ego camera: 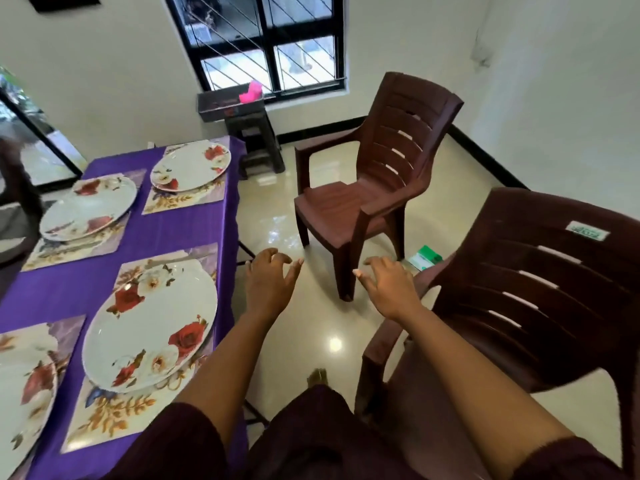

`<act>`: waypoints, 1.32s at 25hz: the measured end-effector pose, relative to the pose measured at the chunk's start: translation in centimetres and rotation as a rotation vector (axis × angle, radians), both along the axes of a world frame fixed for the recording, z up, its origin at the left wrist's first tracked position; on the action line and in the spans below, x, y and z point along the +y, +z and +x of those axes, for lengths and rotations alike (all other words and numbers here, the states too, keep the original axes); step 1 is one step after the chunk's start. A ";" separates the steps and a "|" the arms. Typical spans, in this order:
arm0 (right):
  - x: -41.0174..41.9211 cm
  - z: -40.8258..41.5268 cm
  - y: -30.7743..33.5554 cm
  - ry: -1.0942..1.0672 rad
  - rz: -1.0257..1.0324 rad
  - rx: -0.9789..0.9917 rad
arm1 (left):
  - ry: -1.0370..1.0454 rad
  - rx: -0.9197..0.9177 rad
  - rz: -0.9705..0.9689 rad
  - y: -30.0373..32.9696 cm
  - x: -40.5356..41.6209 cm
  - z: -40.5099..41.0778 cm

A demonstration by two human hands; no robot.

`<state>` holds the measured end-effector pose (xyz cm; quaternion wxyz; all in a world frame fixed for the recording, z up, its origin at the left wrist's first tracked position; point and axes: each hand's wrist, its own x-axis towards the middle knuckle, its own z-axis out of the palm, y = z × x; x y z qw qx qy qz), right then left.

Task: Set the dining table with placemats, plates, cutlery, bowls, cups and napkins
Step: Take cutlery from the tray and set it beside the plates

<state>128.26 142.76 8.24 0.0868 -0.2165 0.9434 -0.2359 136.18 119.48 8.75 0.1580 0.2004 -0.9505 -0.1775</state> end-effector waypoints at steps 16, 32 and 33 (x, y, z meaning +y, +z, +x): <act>-18.9 -34.0 1.7 -0.060 -0.059 -0.107 | -0.200 0.023 0.066 -1.6 -16.4 -41.9; -34.2 -48.2 -0.3 -0.046 -0.072 -0.129 | -0.091 -0.006 0.080 -2.4 -33.1 -45.5; -35.8 -48.8 -0.3 -0.026 -0.076 -0.130 | -0.060 0.002 0.095 -2.5 -33.9 -45.5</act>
